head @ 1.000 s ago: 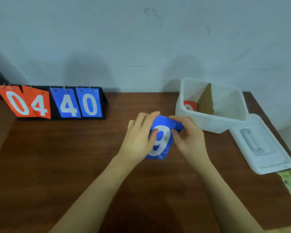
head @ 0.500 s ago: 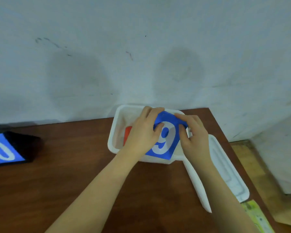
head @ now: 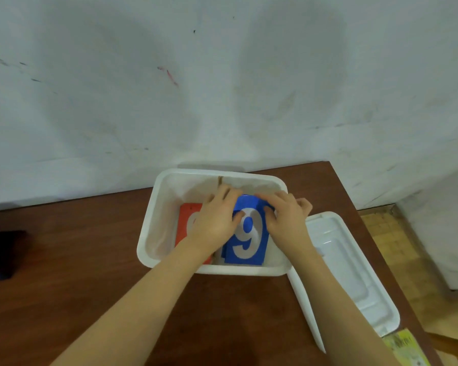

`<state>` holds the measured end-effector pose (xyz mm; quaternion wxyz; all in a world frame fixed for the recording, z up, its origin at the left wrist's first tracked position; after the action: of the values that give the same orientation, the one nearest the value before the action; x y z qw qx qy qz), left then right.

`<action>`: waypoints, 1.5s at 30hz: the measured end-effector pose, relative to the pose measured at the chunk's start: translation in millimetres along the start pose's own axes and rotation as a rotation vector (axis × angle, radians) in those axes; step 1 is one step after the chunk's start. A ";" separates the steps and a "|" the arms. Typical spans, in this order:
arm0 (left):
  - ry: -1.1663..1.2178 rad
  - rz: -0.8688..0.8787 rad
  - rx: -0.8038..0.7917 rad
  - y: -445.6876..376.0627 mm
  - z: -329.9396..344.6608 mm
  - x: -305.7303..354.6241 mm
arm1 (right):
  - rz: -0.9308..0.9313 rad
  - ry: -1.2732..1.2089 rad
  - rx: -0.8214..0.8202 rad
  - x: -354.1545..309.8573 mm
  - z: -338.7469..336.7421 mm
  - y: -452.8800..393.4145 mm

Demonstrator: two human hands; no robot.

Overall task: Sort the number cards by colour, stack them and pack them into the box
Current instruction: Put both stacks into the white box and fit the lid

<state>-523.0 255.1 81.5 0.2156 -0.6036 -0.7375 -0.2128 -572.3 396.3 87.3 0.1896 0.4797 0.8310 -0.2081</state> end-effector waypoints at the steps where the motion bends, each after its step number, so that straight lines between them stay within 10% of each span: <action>1: -0.069 0.022 0.007 -0.4 0.6 0.8 | -0.009 0.041 -0.020 -1.0 1.0 -1.5; 9: -0.486 0.094 -0.073 -11.9 7.9 5.9 | -0.106 0.446 -0.047 2.2 15.8 -1.8; 16: -0.278 0.069 0.056 10.6 -14.0 18.6 | 0.018 -0.118 0.173 14.4 -15.4 19.1; 23: -0.182 0.302 0.130 69.6 21.1 106.1 | 0.220 -0.007 0.186 76.4 -40.9 106.0; 28: -0.154 0.426 -0.103 101.4 97.2 134.6 | 0.585 0.119 -0.123 136.4 -30.4 163.9; 35: -0.392 0.166 -0.564 94.9 164.9 95.8 | 0.675 0.184 -0.220 168.6 -17.9 197.1; 45: -0.318 0.385 -0.453 80.1 170.8 66.8 | 0.421 0.087 -0.115 137.1 6.8 228.8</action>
<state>-466.6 420.9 -15.3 -0.0055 -0.7900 -0.5684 -0.2297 -435.2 594.8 -26.5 0.2197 0.6396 0.7305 -0.0954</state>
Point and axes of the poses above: each hand's wrist, its own y-axis away from the middle knuckle, its own z-axis out of the palm, x = y × z, the point moved 2 cm from there along -y, towards the middle knuckle, and after that the axes turned 3 degrees about -z, right-handed, at the moved point
